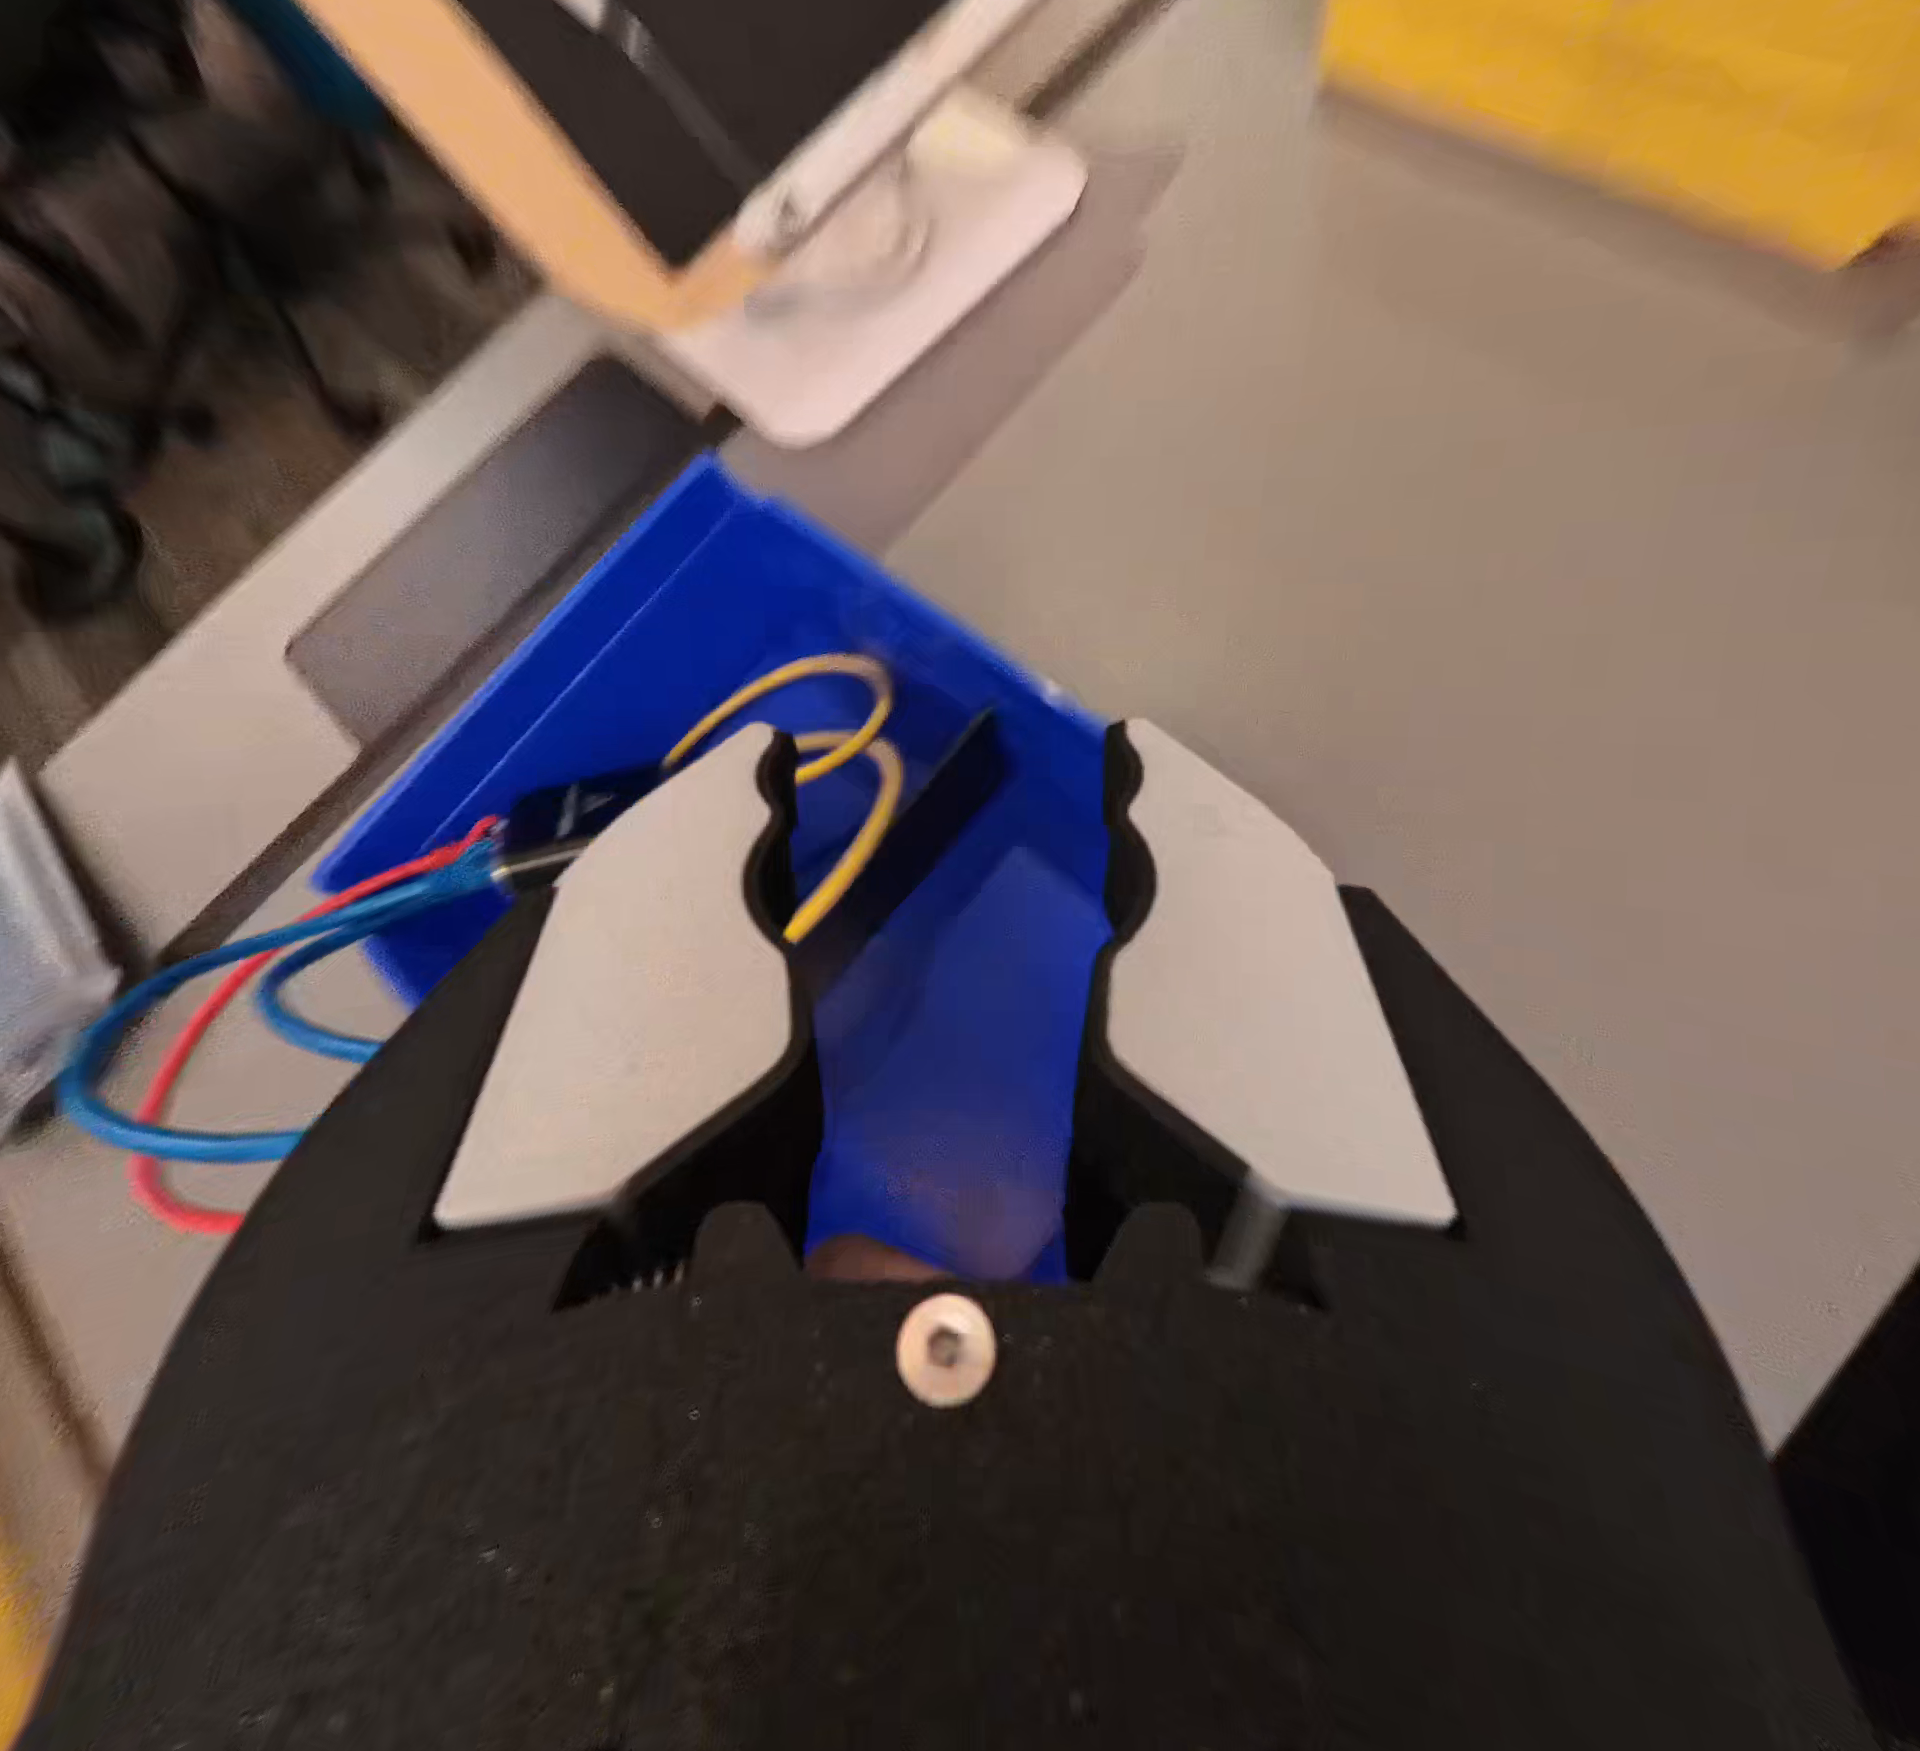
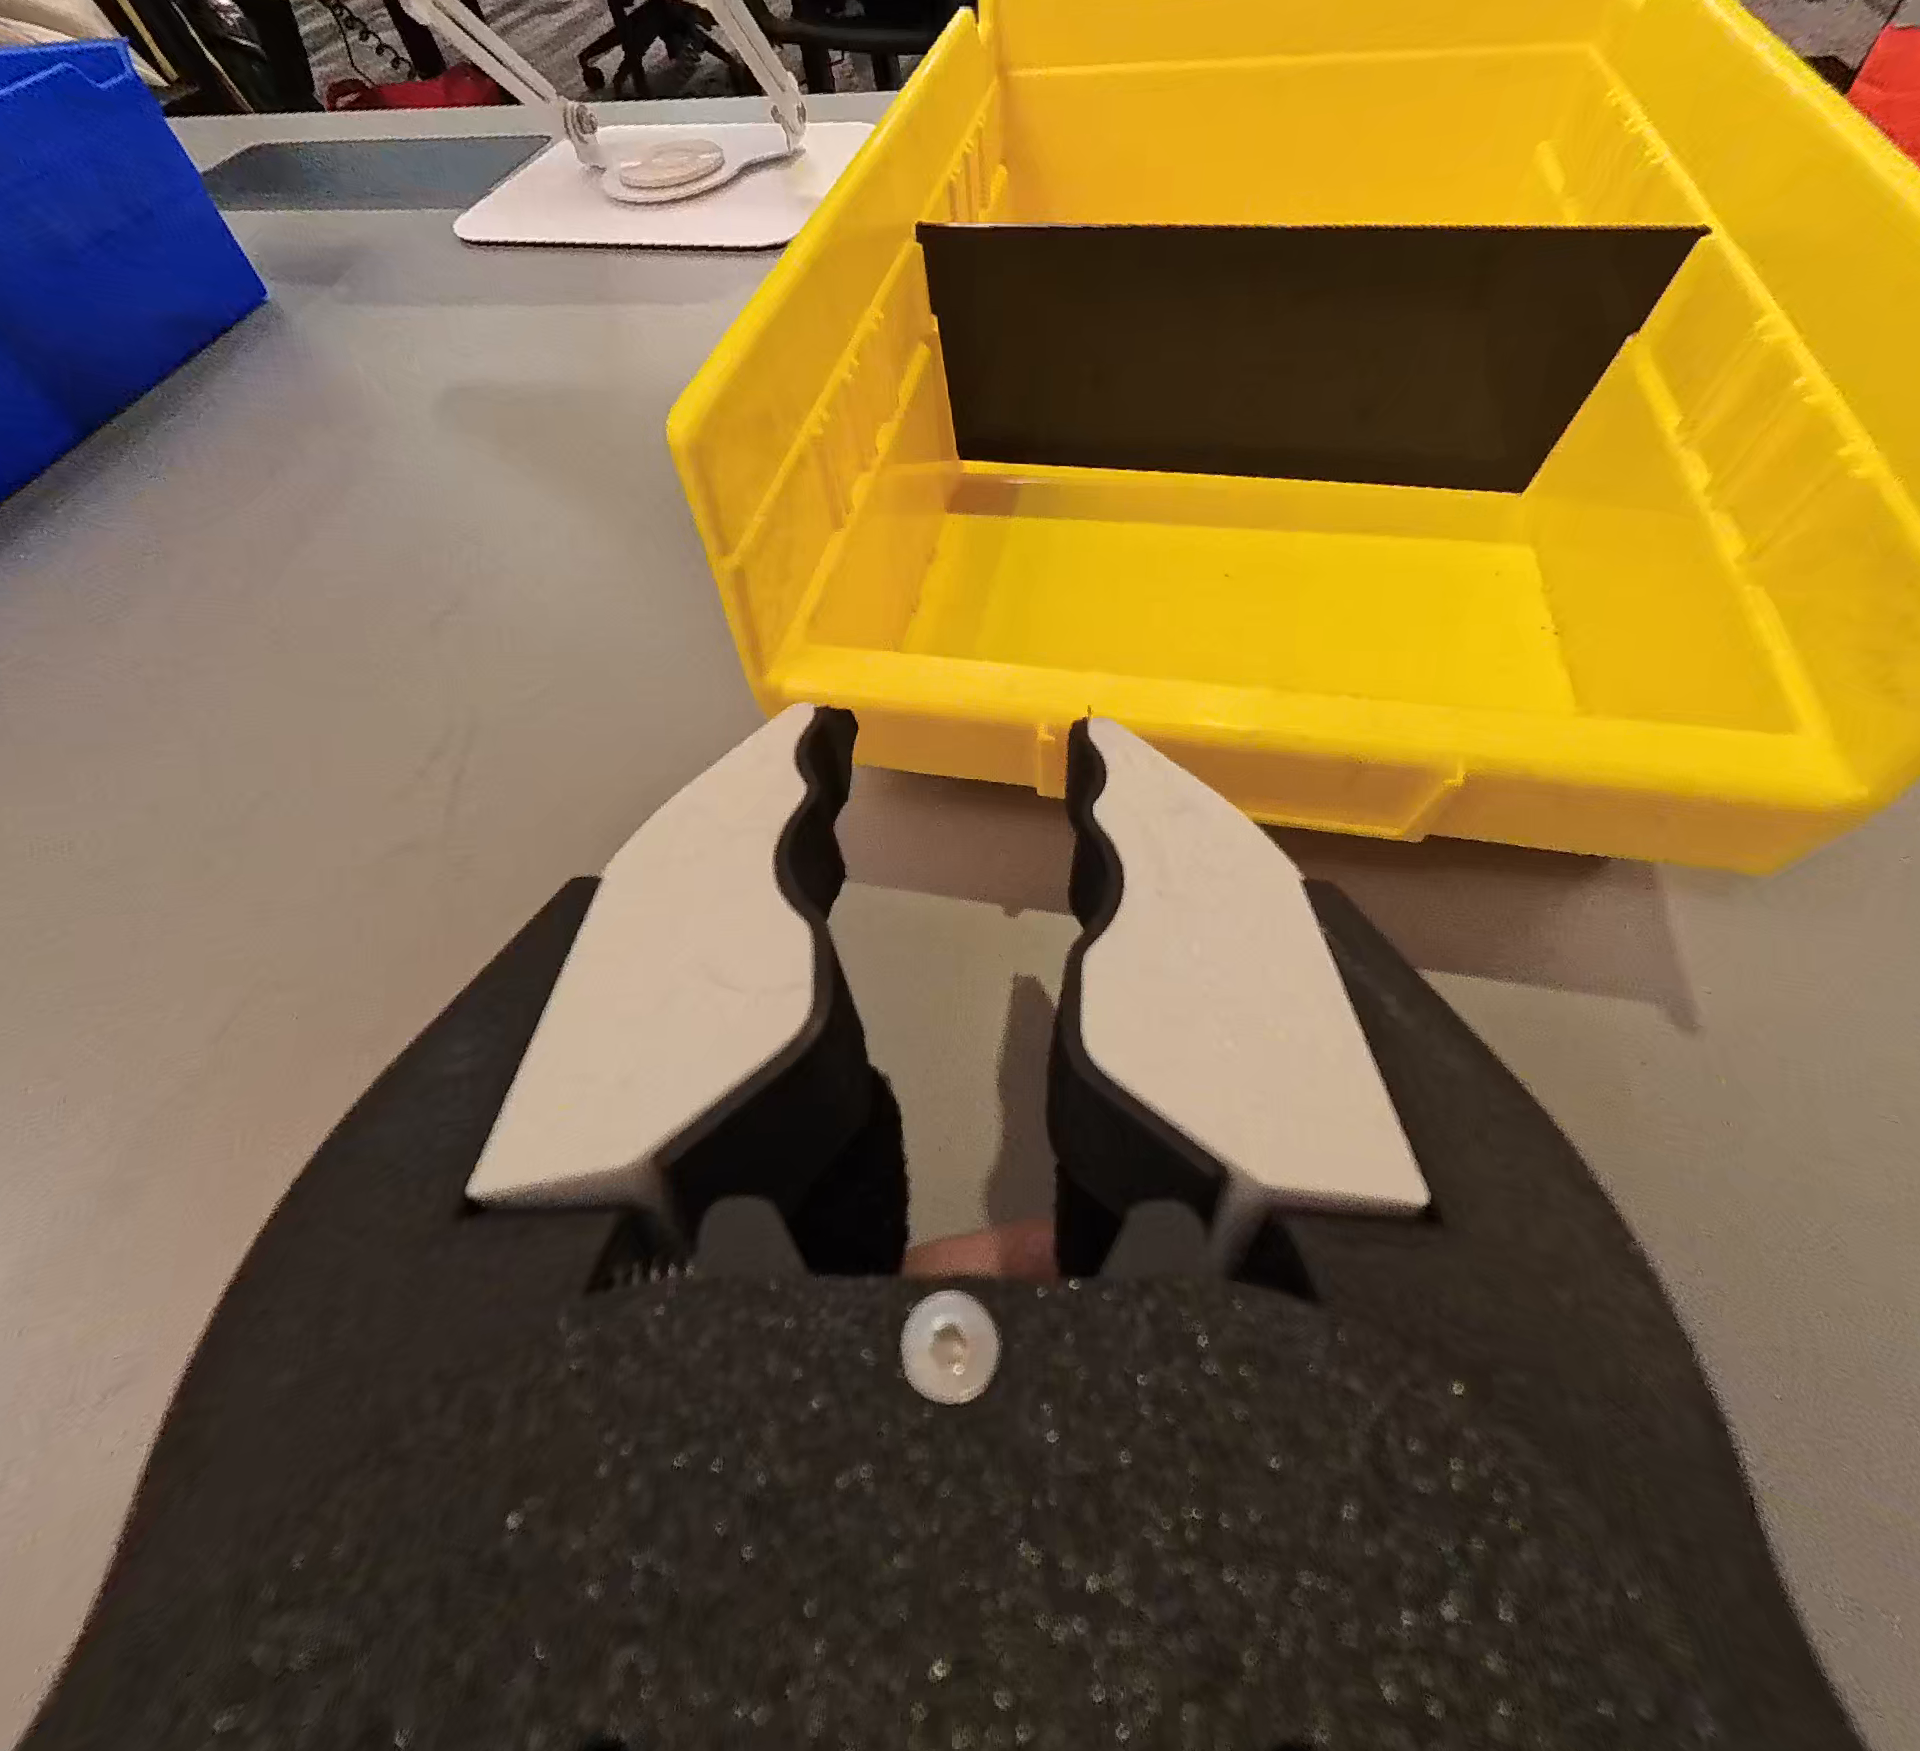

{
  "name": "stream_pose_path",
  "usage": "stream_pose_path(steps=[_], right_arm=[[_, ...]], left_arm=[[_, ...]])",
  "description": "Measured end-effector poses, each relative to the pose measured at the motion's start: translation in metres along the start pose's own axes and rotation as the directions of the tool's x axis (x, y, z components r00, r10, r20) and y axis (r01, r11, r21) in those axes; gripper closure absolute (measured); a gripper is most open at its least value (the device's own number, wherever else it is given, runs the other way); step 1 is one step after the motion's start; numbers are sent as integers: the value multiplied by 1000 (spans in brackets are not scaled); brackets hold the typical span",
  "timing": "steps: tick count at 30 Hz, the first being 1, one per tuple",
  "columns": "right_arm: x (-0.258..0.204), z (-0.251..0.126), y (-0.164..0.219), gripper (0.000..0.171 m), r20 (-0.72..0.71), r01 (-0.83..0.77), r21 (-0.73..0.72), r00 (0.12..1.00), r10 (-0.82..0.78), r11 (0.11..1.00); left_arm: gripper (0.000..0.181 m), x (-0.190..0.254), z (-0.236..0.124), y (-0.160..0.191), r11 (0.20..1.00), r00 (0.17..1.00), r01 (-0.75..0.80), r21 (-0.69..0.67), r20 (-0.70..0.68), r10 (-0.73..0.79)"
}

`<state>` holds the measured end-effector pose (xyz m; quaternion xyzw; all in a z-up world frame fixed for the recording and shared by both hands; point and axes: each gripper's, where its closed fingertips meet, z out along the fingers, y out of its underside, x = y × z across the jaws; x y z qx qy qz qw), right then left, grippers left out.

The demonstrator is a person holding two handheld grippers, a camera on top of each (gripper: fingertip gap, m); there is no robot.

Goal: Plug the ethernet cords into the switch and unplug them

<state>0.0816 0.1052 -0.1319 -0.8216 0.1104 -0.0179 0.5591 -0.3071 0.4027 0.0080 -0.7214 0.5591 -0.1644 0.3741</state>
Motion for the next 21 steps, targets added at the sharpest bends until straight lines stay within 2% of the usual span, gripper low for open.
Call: stream_pose_path(steps=[3,6,8,10,14,21], right_arm=[[2,-2,1,131,0,-13,-2,1000,13,1000],[4,-2,2,131,5,-30,-6,1000,30,1000],[4,-1,3,131,11,-40,-8,999,41,999],[5,0,4,131,17,-46,-17,999,46,999],[5,0,5,131,26,-52,-22,998,53,998],[-3,5,9,131,52,-48,-53,997,51,997]], left_arm=[[125,-57,38,19,955,998,0,-297,53,17],[117,-93,65,56,825,997,53,-563,82,-8],[113,-102,76,77,729,992,127,-673,93,-87],[114,-109,82,89,664,985,175,-727,124,-123],[99,-120,85,110,574,972,236,-784,198,-129],[90,-128,102,127,535,944,330,-778,291,-159]])
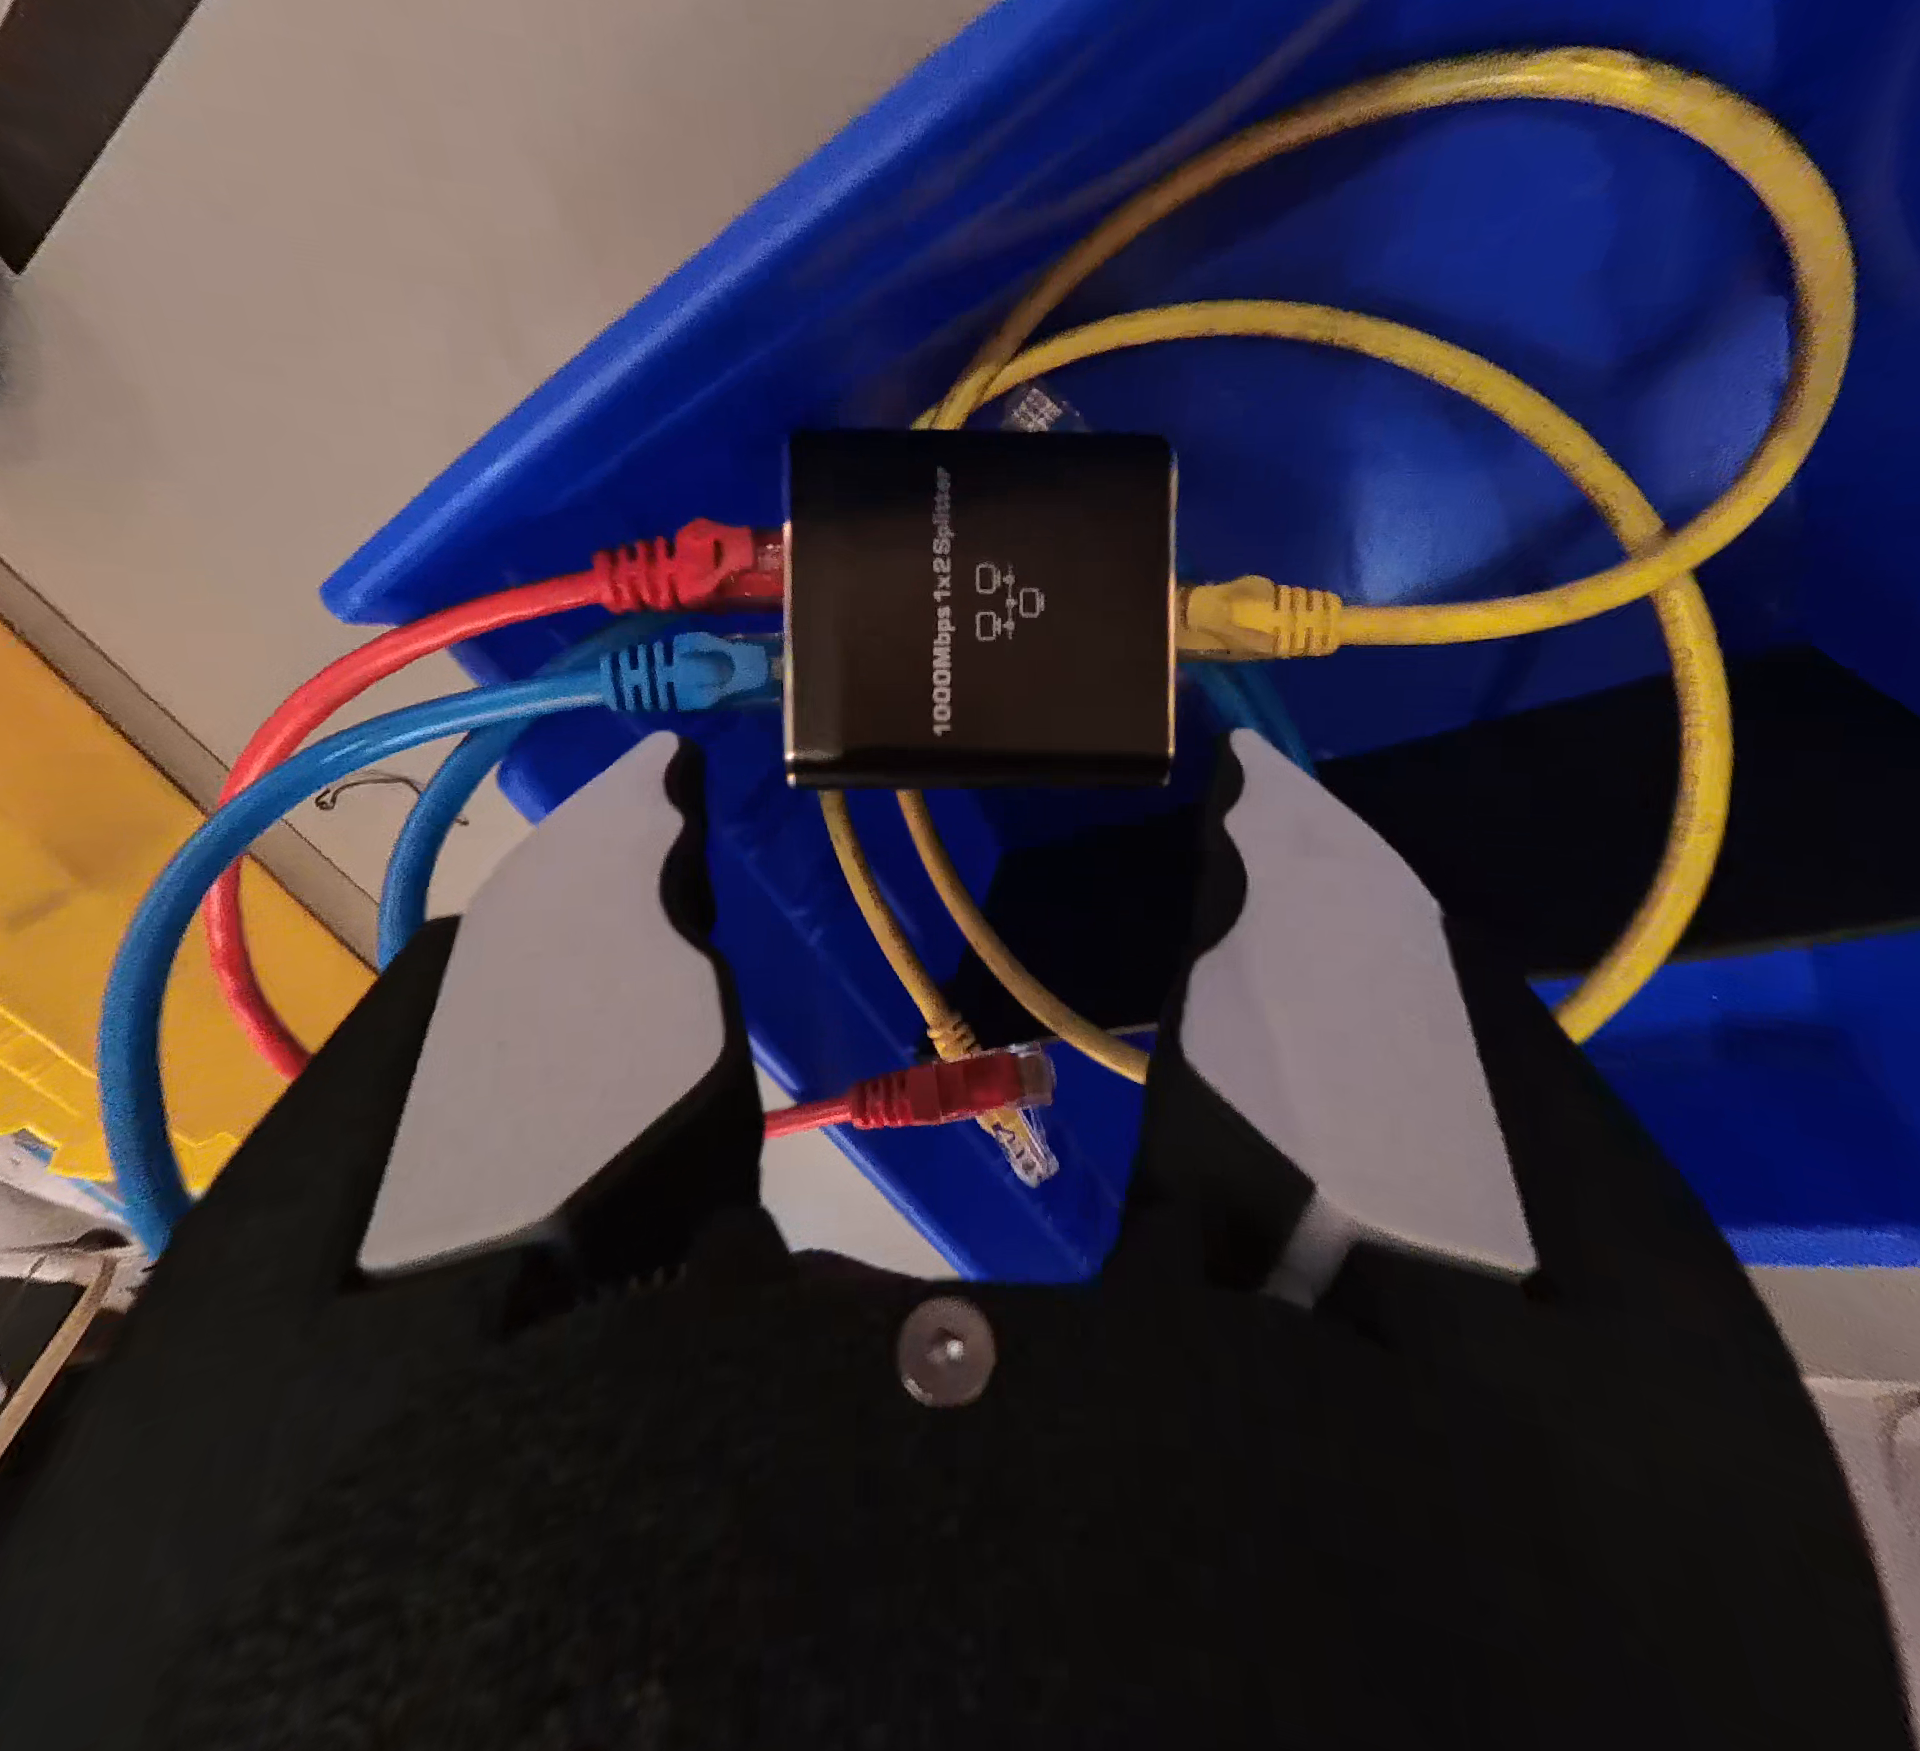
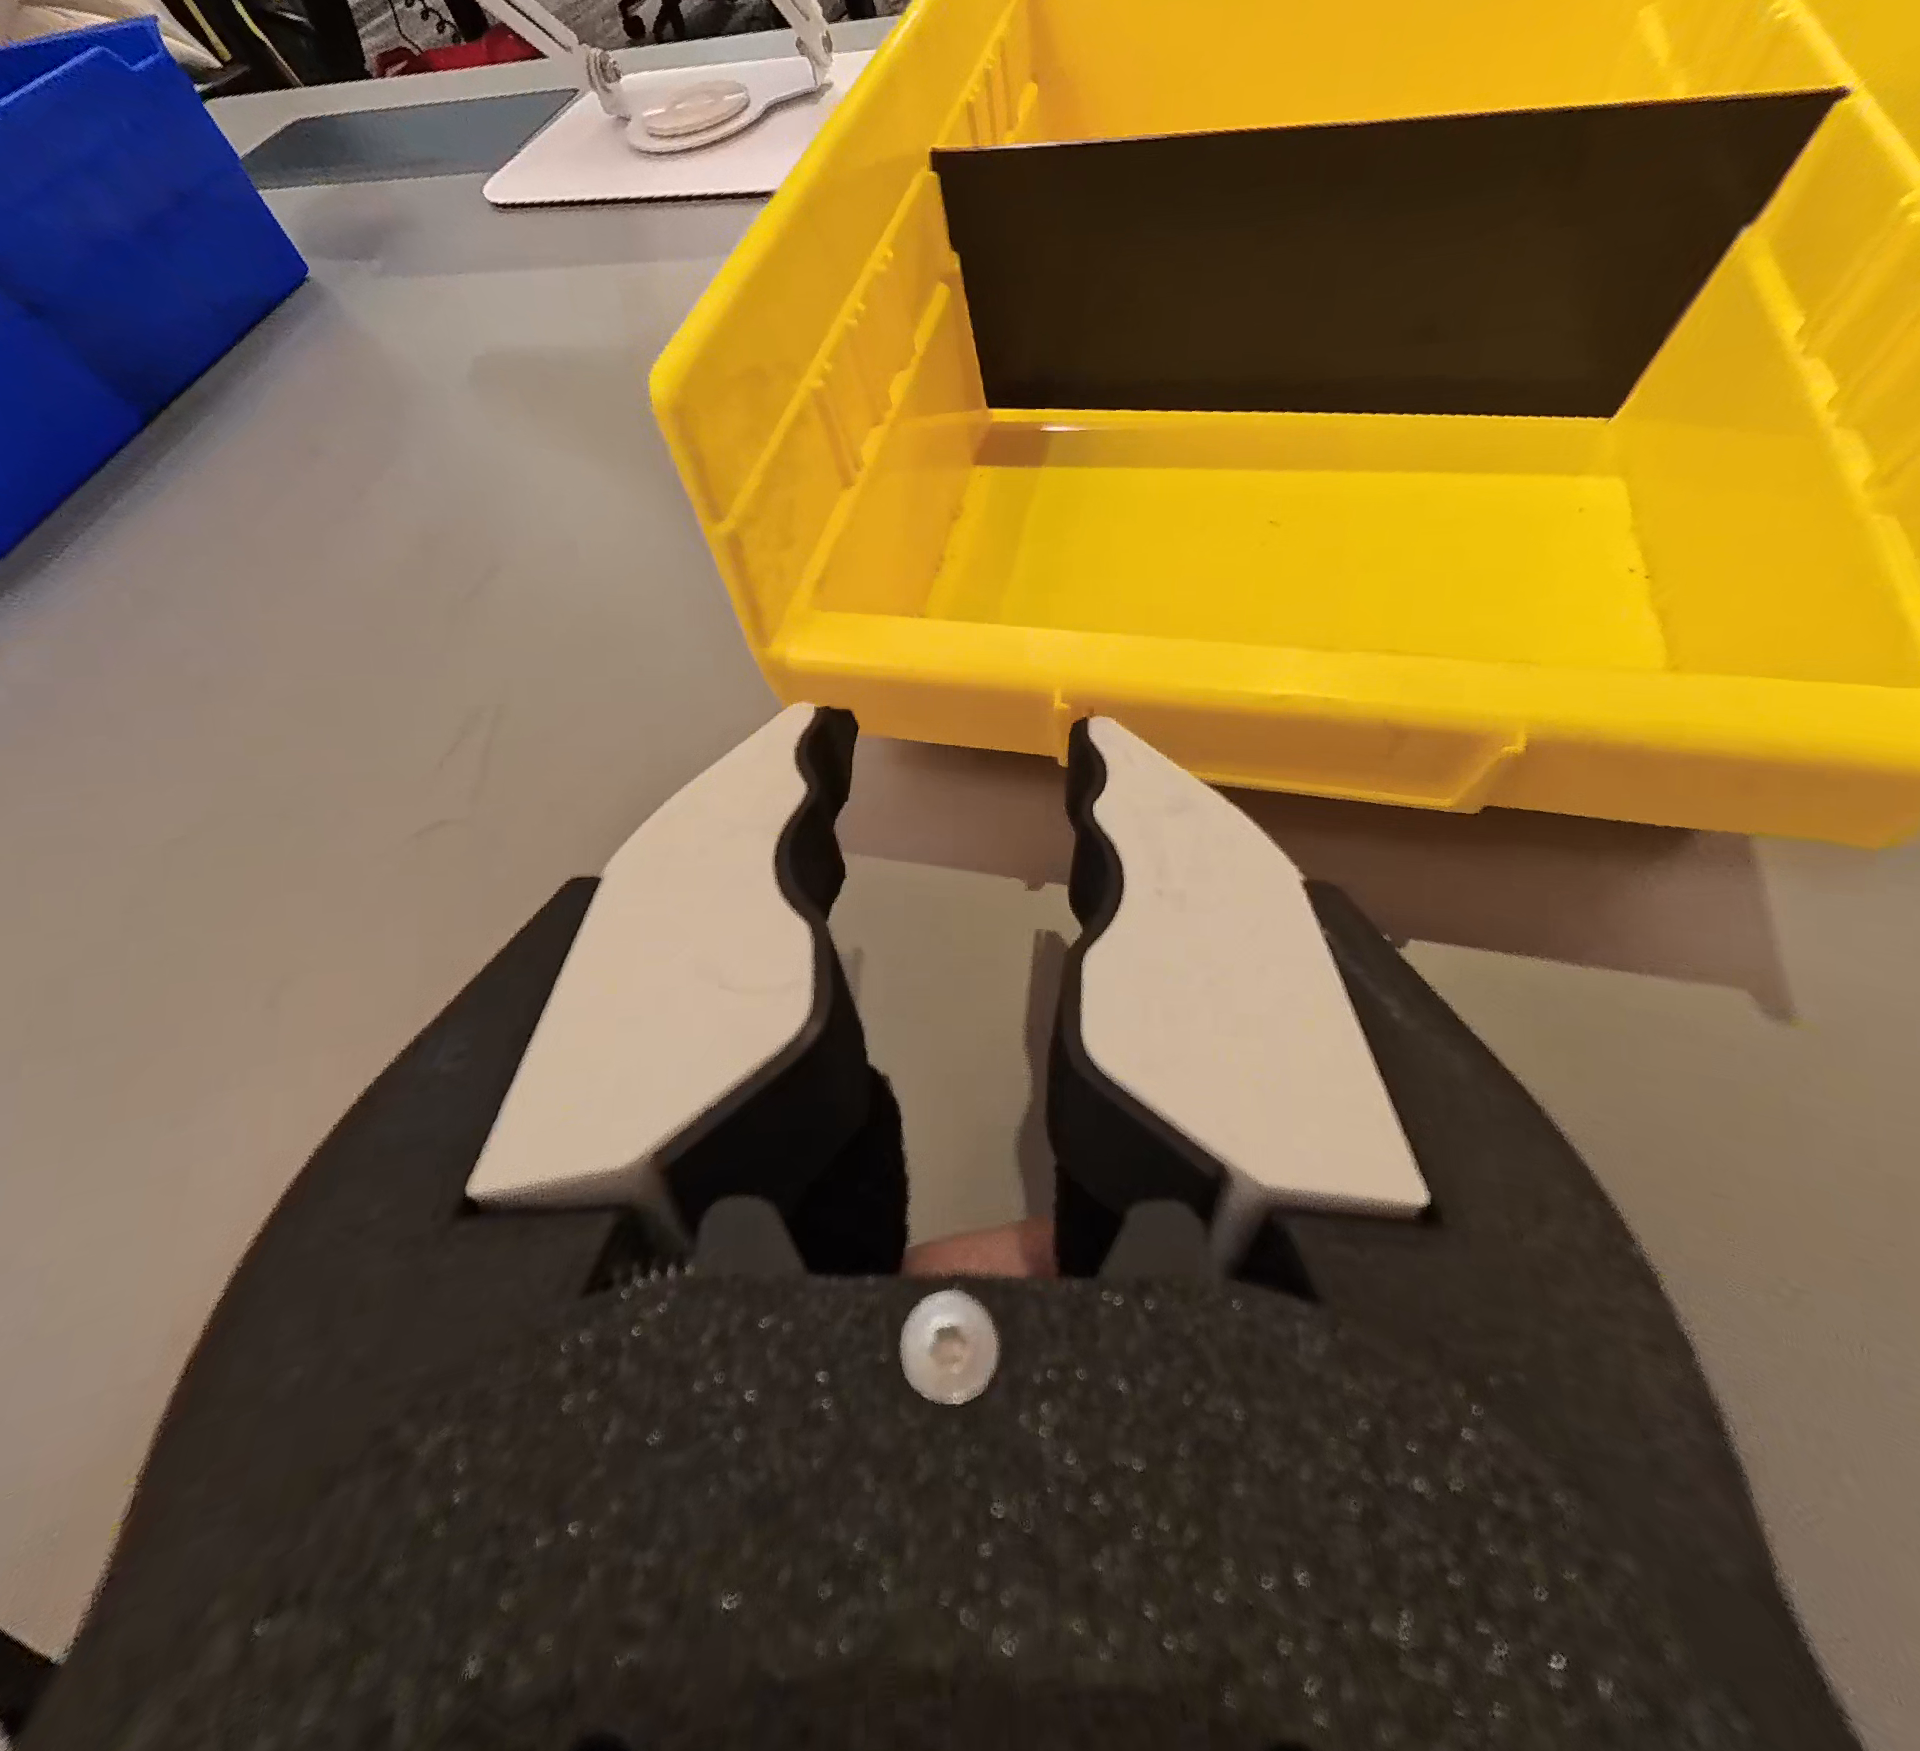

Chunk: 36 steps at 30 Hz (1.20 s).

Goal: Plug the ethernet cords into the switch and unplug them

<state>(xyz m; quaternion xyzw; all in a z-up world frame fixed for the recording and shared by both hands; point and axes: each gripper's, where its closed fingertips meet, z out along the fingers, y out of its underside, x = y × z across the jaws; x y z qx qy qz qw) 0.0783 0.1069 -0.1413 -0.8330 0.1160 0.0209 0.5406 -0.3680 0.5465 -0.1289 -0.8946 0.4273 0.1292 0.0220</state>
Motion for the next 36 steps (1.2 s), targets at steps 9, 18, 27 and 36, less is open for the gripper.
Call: stream_pose_path(steps=[9,18,27,36], right_arm=[[0,0,0,131,6,-15,0,1000,15,1000],[-1,-2,0,131,4,-10,2,1000,10,1000],[-6,-2,-3,132,2,14,11,1000,-14,1000],[-6,-7,-11,132,-7,25,49,1000,-25,998]], left_arm=[[112,-1,-8,-9,989,998,-61,135,36,56],[114,-26,-153,-12,849,990,-67,524,143,-10],[113,-8,-364,-4,536,982,-123,835,181,-56],[113,128,-422,-6,344,964,-210,915,134,230]])
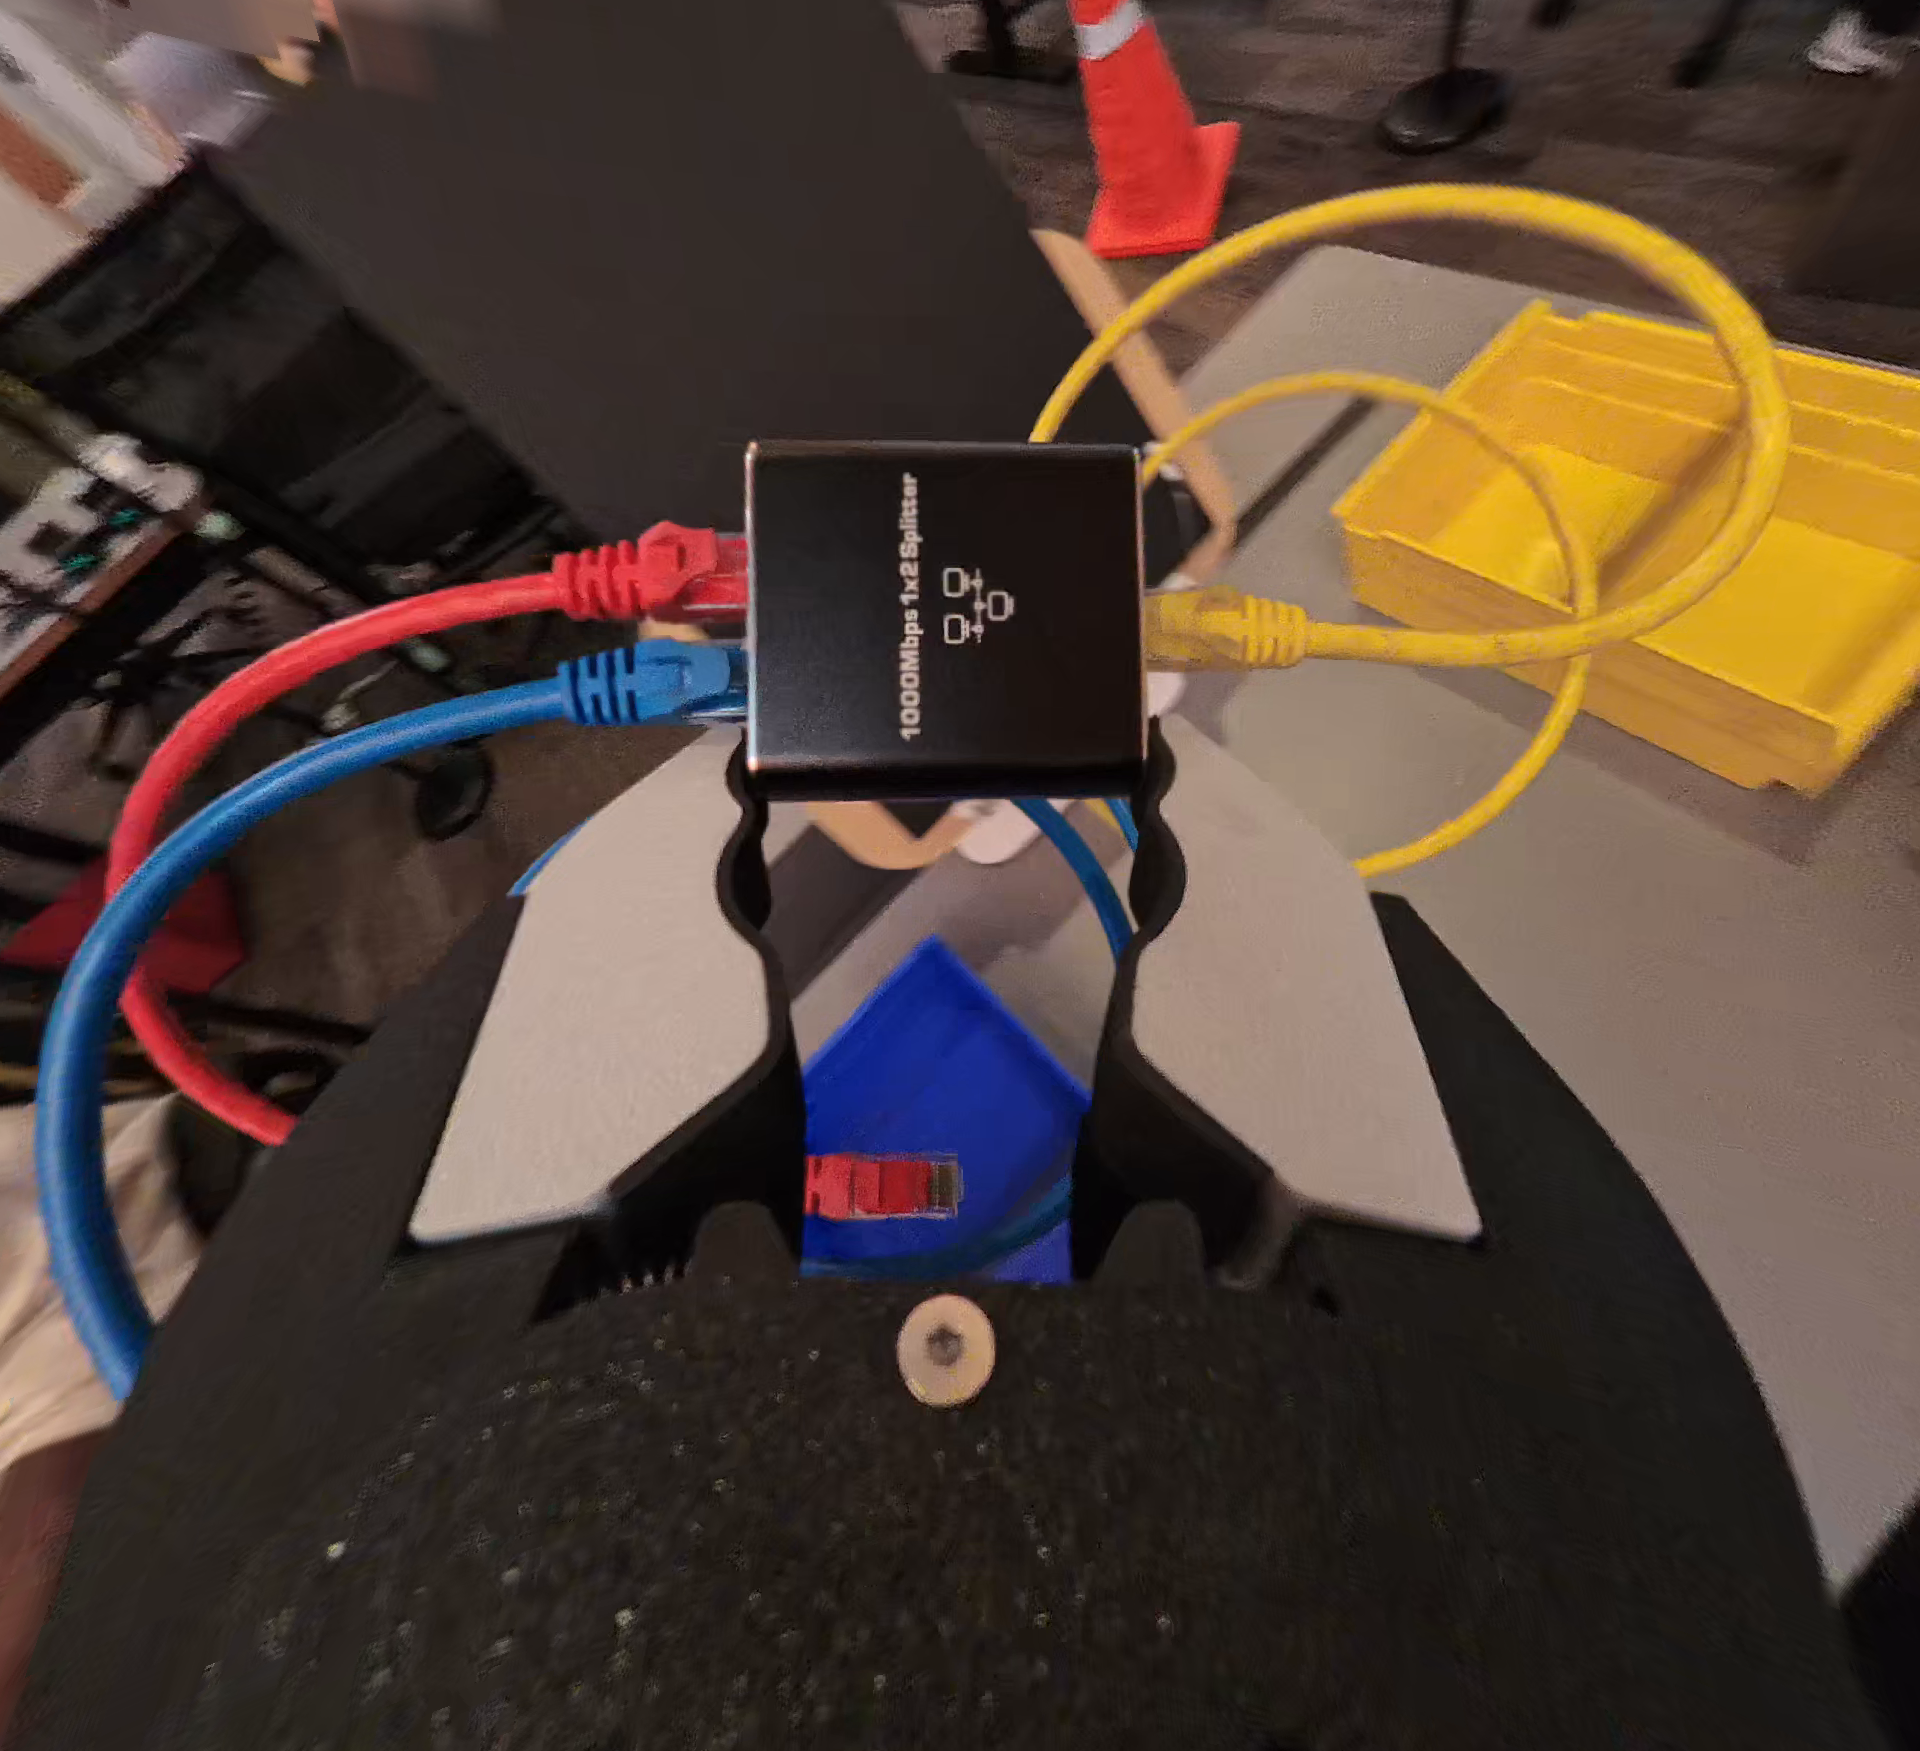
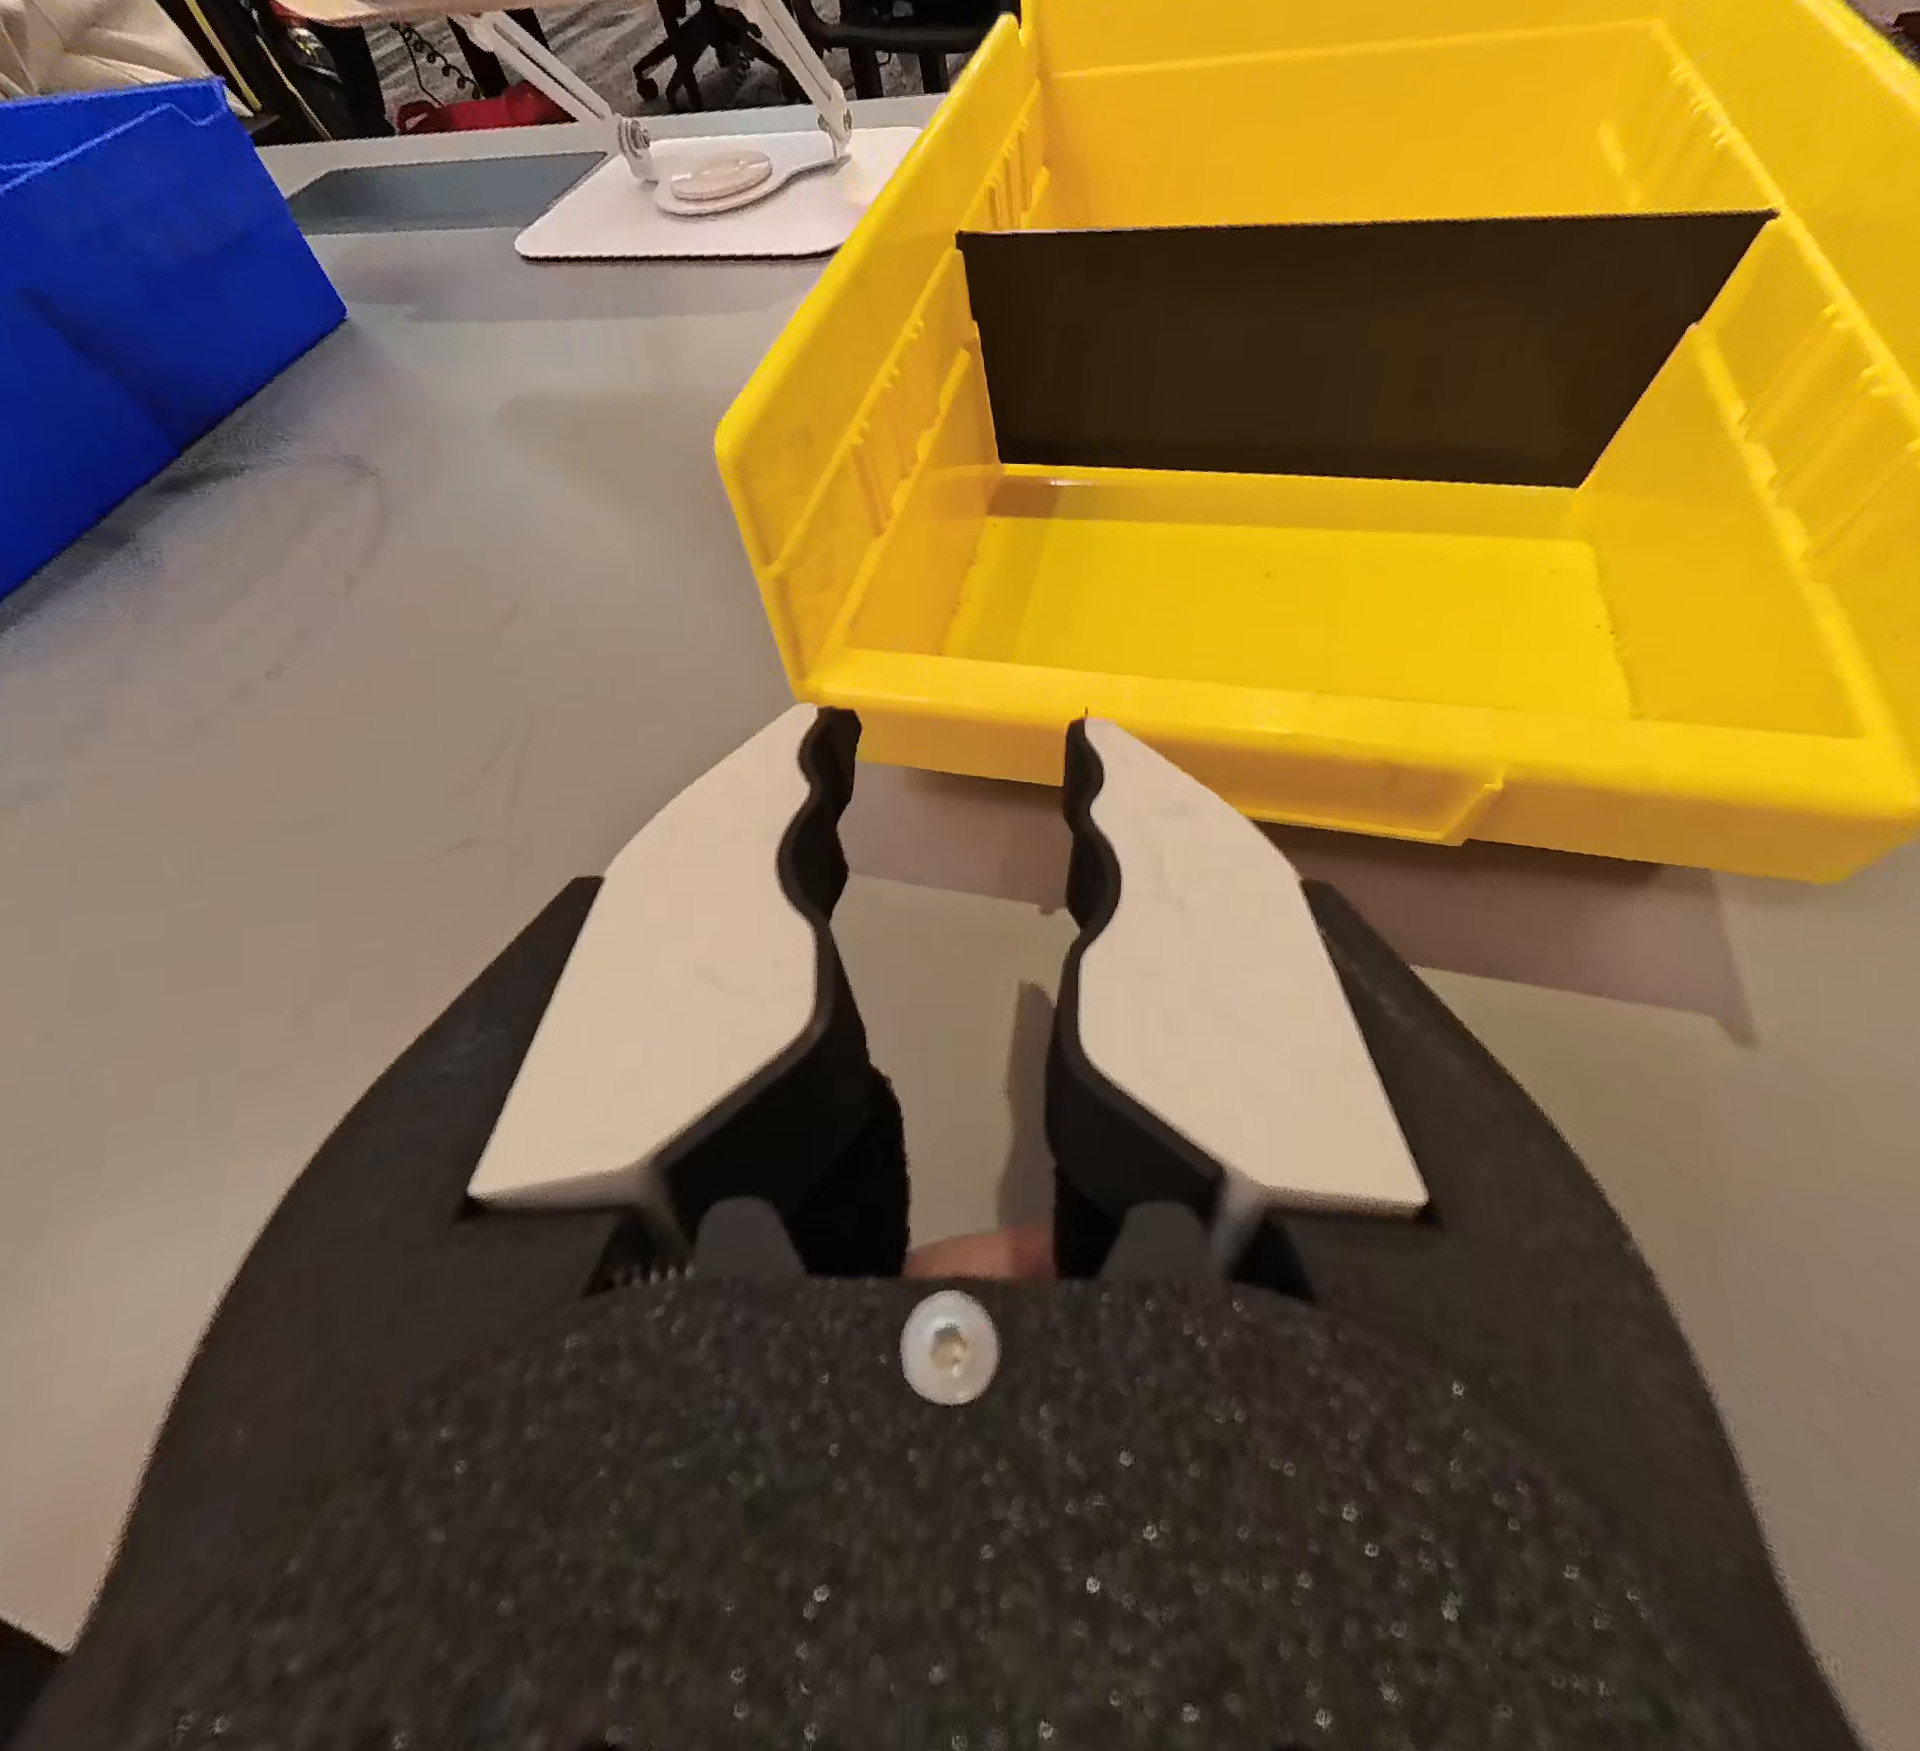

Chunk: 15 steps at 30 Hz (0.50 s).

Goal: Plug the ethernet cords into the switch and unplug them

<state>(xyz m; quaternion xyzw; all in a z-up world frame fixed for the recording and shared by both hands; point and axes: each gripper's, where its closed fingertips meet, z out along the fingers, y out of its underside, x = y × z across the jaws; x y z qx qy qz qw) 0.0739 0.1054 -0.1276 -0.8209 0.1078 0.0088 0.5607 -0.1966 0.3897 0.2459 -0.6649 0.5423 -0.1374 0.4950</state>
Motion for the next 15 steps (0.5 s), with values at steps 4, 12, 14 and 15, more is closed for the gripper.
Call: stream_pose_path(steps=[4,12,14,15], right_arm=[[0,-3,-4,132,-2,8,21,1000,-8,1000],[-11,-16,-25,136,96,-69,111,994,59,991],[-36,-27,-43,138,246,-131,164,965,88,978],[-48,-30,-51,140,311,-180,154,942,125,972]], left_arm=[[114,79,55,38,999,981,24,-27,-192,-29],[113,223,168,163,991,917,91,-100,-379,-123],[113,245,181,185,996,934,33,-79,-353,-59],[113,254,184,192,998,940,6,-63,-340,-28]])
